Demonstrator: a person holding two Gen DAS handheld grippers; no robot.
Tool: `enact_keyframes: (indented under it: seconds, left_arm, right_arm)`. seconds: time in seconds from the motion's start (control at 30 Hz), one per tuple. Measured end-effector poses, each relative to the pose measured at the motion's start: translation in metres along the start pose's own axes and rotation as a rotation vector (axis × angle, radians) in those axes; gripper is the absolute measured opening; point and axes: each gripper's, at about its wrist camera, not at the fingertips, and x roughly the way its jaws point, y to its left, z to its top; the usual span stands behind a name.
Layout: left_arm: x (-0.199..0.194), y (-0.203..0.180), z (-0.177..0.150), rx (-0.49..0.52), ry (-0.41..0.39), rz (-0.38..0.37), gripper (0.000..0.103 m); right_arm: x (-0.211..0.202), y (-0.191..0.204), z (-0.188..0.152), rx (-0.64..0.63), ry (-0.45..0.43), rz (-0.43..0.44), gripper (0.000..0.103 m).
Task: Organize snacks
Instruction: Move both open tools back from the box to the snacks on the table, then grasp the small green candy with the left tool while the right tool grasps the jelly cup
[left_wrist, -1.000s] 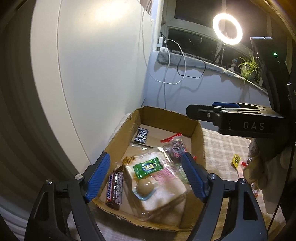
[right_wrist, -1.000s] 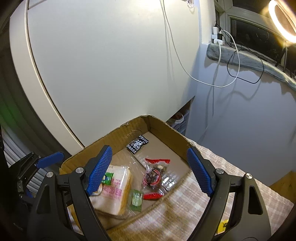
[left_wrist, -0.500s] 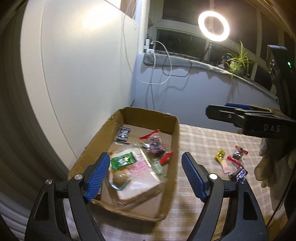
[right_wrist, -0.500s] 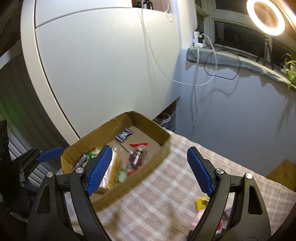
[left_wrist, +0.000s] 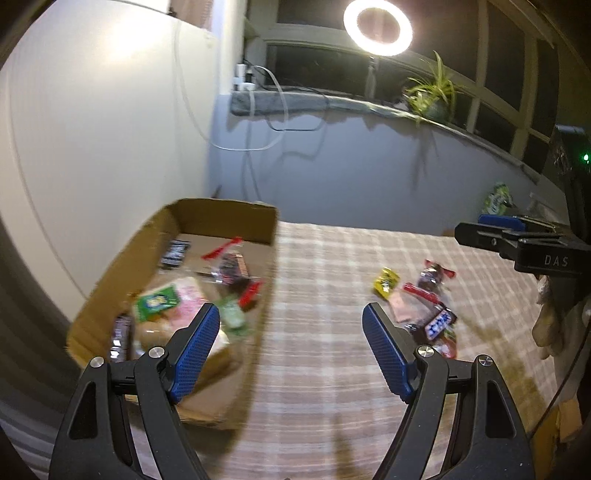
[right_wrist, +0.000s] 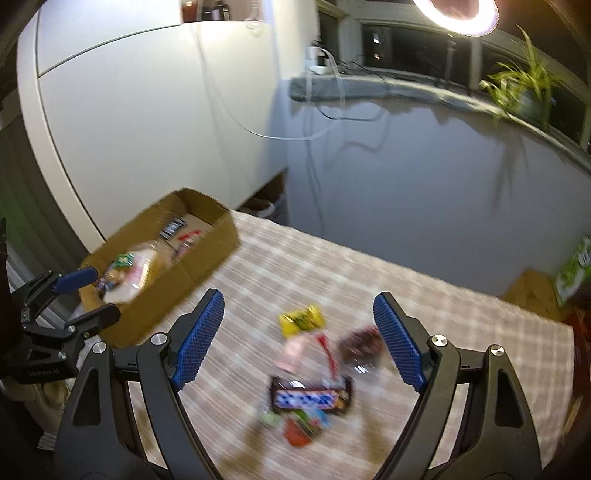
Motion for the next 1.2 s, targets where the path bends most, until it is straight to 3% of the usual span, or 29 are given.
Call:
enact_keyframes:
  seconds: [0.4,0.5,0.6,0.67,0.7,0.77,0.9,1.07,1.2]
  left_arm:
    - [0.022,-0.051,-0.012,0.088,0.041,-0.147,0.079]
    - [0.03,-0.065,-0.02,0.117,0.086,-0.193,0.068]
    - [0.04,-0.075,-0.028,0.13,0.137,-0.235,0.049]
    - [0.047,-0.08,-0.032,0.133,0.17,-0.266,0.04]
    - [0.049,-0.082,-0.033,0.136,0.18,-0.276,0.038]
    - [0.053,-0.088,-0.036,0.144,0.206,-0.306,0.035]
    - [0.062,-0.096,-0.038,0.146,0.246,-0.345,0.032]
    - [0.075,-0.104,-0.042,0.171,0.277,-0.341,0.032]
    - [0.082,-0.11,-0.044,0.204,0.287,-0.331,0.032]
  right_arm:
    - [-0.01,-0.056,-0.05,0.078,0.033,-0.064,0.085]
    - [-0.007,-0.057,-0.059,0.077,0.057,-0.031,0.08]
    - [-0.001,-0.05,-0.072,0.048,0.094,0.019,0.077]
    - [0.004,-0.044,-0.082,0.022,0.131,0.059,0.063]
    - [0.008,-0.041,-0.086,0.014,0.149,0.075,0.054]
    - [0.016,-0.036,-0.093,0.007,0.185,0.117,0.05]
    - [0.024,-0.025,-0.103,-0.026,0.215,0.162,0.05]
    - [0.033,-0.016,-0.107,-0.08,0.231,0.159,0.05]
    - [0.039,-0.015,-0.108,-0.102,0.245,0.159,0.043]
